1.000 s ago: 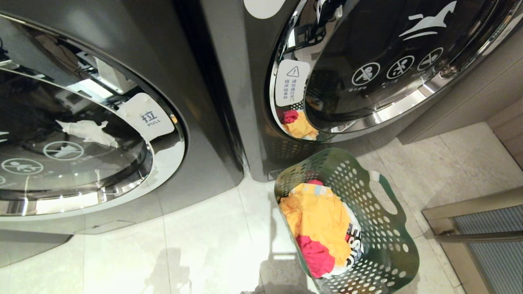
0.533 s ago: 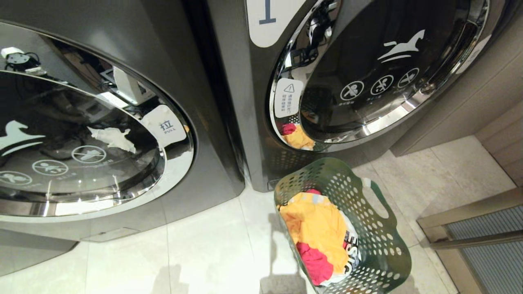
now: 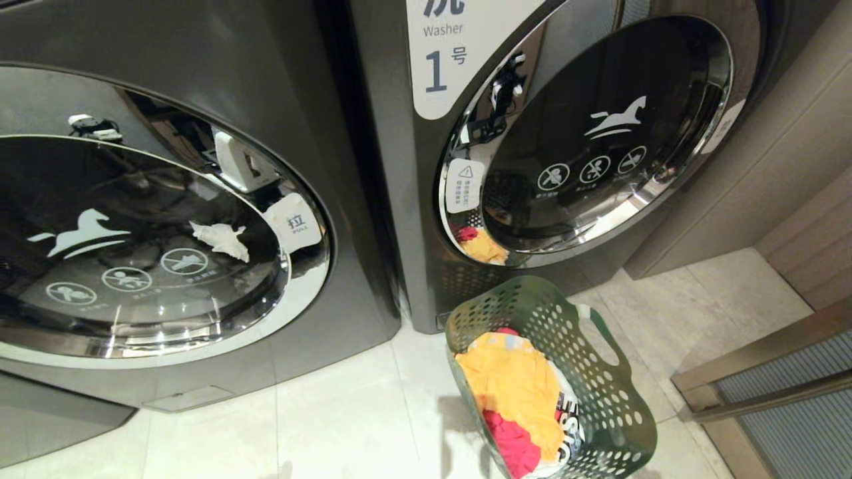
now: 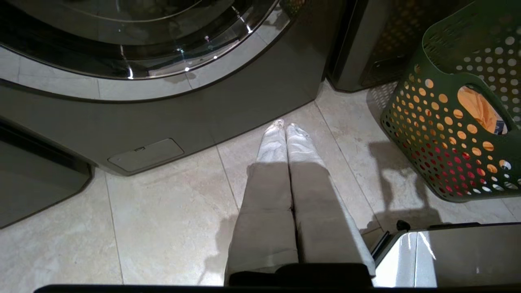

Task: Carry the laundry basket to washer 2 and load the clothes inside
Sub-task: Pick up the clothes basket and put it beside the washing machine

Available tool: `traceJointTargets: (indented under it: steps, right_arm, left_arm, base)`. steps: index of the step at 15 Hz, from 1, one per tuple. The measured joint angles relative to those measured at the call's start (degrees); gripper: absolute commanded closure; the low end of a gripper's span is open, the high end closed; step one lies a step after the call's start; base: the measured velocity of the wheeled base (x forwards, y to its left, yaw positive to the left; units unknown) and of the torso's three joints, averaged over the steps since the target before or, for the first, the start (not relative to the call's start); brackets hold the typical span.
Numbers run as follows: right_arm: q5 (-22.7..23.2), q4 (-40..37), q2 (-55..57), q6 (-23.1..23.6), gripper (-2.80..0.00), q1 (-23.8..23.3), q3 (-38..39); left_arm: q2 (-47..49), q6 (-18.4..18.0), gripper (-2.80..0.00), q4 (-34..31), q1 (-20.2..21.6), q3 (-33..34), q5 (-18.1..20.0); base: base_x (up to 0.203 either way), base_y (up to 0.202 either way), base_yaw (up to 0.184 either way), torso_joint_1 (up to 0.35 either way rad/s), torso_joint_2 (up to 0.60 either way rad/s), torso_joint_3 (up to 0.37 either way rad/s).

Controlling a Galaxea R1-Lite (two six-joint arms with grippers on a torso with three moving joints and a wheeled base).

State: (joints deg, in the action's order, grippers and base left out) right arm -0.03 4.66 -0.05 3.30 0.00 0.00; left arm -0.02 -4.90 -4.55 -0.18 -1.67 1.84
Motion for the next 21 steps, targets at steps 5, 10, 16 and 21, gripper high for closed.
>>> traceJointTargets:
  steps: [5,10,16,21]
  right_arm:
    - [-0.02,0.02,-0.02,-0.04,0.0,0.0,0.0]
    - [0.01,-0.02,-0.01,0.08,0.0,0.0,0.0]
    - [0.03,0.0,-0.02,0.12,0.0,0.0,0.0]
    - [0.03,-0.02,-0.02,0.09,0.0,0.0,0.0]
  left_arm:
    - [0.0,0.0,0.0,0.0,0.0,0.0,0.0]
    - [0.0,0.0,0.0,0.0,0.0,0.0,-0.01]
    - [0.02,0.02,0.0,0.0,0.0,0.0,0.0]
    - [0.02,0.02,0.0,0.01,0.0,0.0,-0.1]
  base:
    - [0.0,0.0,0.0,0.002,0.0,0.204]
    - [0.0,0.0,0.0,0.002,0.0,0.204]
    - [0.0,0.0,0.0,0.005,0.0,0.203]
    - [0.0,0.0,0.0,0.003,0.0,0.202]
